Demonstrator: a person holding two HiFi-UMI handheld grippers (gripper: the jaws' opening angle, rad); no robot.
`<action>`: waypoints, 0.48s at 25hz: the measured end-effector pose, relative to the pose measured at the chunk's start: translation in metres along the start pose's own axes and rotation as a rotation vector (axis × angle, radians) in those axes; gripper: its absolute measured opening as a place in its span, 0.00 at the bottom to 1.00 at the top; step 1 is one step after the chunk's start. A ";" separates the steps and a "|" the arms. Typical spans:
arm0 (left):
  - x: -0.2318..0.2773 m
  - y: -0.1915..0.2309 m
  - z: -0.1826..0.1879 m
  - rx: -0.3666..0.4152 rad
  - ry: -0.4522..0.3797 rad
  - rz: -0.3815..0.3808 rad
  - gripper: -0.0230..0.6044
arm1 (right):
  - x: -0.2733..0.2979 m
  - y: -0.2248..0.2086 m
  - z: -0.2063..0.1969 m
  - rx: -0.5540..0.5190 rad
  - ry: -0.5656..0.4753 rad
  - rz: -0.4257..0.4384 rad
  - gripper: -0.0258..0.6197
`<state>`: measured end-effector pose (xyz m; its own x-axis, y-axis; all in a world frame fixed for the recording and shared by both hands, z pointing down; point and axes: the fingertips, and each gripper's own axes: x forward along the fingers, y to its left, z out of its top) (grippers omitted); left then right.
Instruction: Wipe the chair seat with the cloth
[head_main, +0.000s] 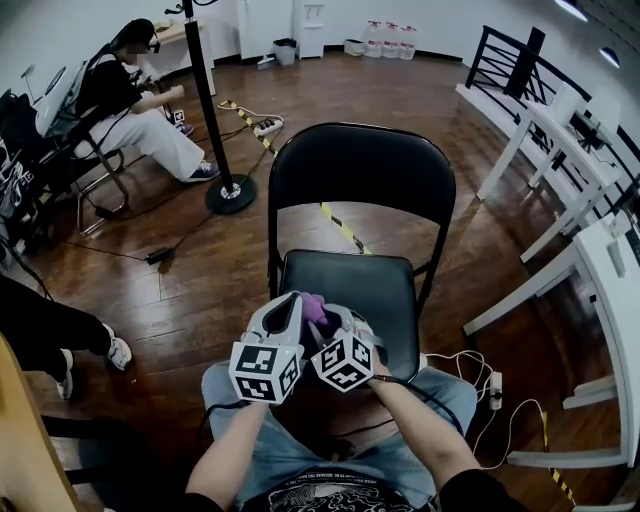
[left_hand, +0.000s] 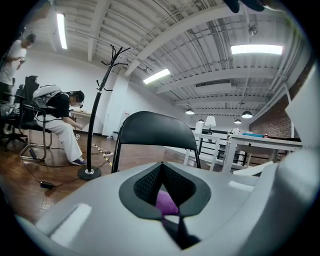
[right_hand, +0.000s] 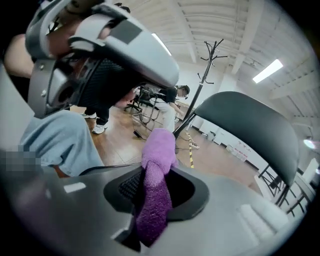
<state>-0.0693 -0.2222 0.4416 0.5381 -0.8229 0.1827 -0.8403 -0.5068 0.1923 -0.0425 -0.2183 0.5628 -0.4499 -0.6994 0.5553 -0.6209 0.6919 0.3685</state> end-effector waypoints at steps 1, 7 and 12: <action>0.003 -0.002 0.003 0.002 -0.004 -0.007 0.04 | 0.001 -0.012 0.004 -0.003 -0.004 -0.014 0.18; 0.018 -0.012 0.014 0.009 -0.019 -0.046 0.04 | 0.014 -0.069 0.019 -0.053 -0.008 -0.057 0.18; 0.029 -0.012 0.014 0.003 -0.012 -0.054 0.04 | 0.039 -0.115 0.007 -0.094 0.033 -0.087 0.18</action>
<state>-0.0449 -0.2434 0.4313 0.5817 -0.7974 0.1606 -0.8104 -0.5513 0.1984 0.0070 -0.3259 0.5372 -0.3744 -0.7527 0.5416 -0.5931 0.6433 0.4840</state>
